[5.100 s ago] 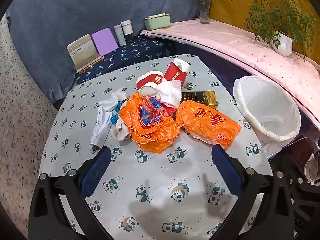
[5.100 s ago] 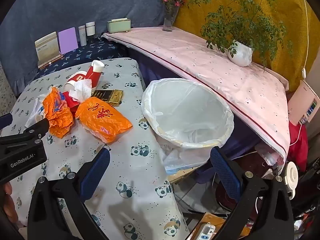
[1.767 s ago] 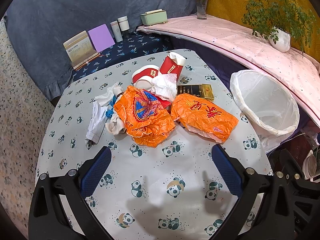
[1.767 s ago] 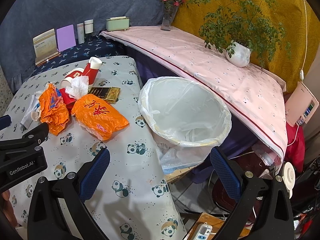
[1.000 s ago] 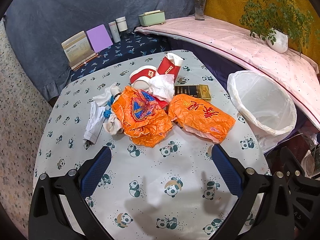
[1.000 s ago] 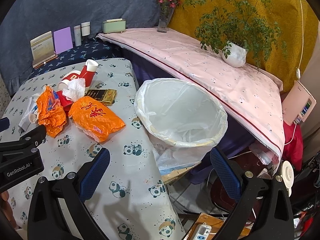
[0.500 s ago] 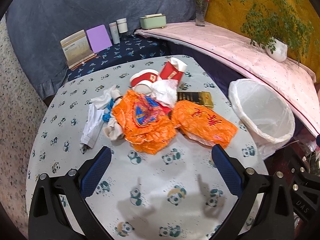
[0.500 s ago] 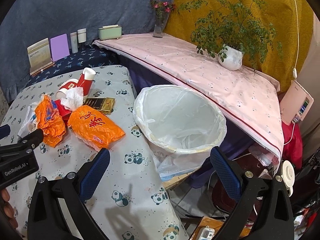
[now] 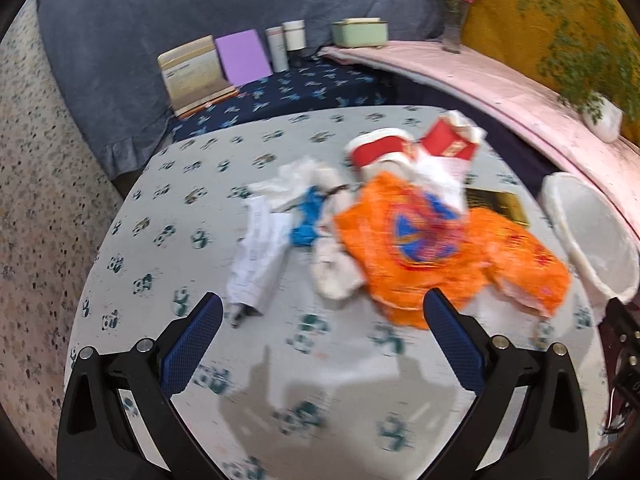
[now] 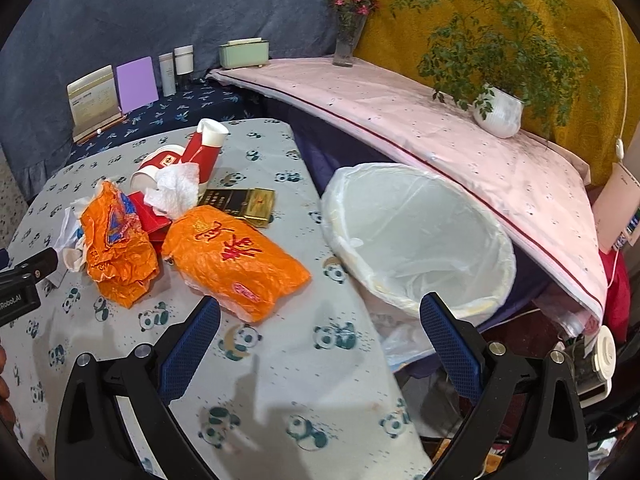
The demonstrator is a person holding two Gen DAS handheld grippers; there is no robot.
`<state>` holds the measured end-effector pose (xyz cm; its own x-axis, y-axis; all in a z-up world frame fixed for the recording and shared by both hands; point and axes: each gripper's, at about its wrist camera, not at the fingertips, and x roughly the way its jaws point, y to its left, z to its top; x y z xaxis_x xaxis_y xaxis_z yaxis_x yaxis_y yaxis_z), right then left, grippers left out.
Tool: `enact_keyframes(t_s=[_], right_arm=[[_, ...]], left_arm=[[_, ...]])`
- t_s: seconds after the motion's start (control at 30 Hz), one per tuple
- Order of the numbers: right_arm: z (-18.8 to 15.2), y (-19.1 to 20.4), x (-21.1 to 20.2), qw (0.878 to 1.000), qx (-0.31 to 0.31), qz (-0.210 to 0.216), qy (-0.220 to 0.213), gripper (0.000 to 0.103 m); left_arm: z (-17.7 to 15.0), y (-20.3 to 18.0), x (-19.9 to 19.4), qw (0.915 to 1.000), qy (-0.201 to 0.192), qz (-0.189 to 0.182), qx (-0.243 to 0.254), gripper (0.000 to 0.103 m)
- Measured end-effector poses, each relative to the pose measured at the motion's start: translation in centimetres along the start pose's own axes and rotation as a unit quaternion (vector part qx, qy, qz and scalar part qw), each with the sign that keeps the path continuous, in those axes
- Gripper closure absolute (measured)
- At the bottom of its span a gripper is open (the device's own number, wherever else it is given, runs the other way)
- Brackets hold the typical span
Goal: Collect trash
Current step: 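Grasp the orange plastic bag with the right tool while the left tool grasps a white paper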
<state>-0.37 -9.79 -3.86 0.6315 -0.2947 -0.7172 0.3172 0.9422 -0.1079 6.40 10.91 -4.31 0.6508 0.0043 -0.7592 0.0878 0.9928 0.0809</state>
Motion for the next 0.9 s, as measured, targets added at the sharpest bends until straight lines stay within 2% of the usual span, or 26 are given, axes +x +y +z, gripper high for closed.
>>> enact_keyframes(t_s=[0.3,0.5,0.6,0.67,0.73,0.9], right_arm=[[1.1,3.3,2.7,1.000,-0.009,0.008,0.008,0.012],[1.6,4.7,4.2,1.000,-0.013,0.009,0.022,0.014],[1.6,5.4,5.0,0.999,-0.018,0.008,0.028,0.015],[1.7,5.9,5.6,0.999,-0.023,0.010,0.033,0.019],[1.8,6.2,6.2,0.999,-0.025,0.011,0.037,0.020],[2.2,7.1,7.8,0.998,-0.037,0.016,0.044,0.024]], left_arm=[[0.3,5.4,4.6,0.9988,0.031,-0.008,-0.038,0.011],[0.5,6.6,6.9,0.9971,0.054,-0.025,-0.047,0.025],[0.4,6.9,8.2,0.9960,0.068,-0.033,-0.047,0.036],[0.4,7.0,8.9,0.9948,0.078,-0.042,-0.051,0.052],[0.4,7.2,9.5,0.9936,0.086,-0.048,-0.054,0.059],[0.3,7.7,9.6,0.9928,0.083,-0.057,-0.065,0.063]])
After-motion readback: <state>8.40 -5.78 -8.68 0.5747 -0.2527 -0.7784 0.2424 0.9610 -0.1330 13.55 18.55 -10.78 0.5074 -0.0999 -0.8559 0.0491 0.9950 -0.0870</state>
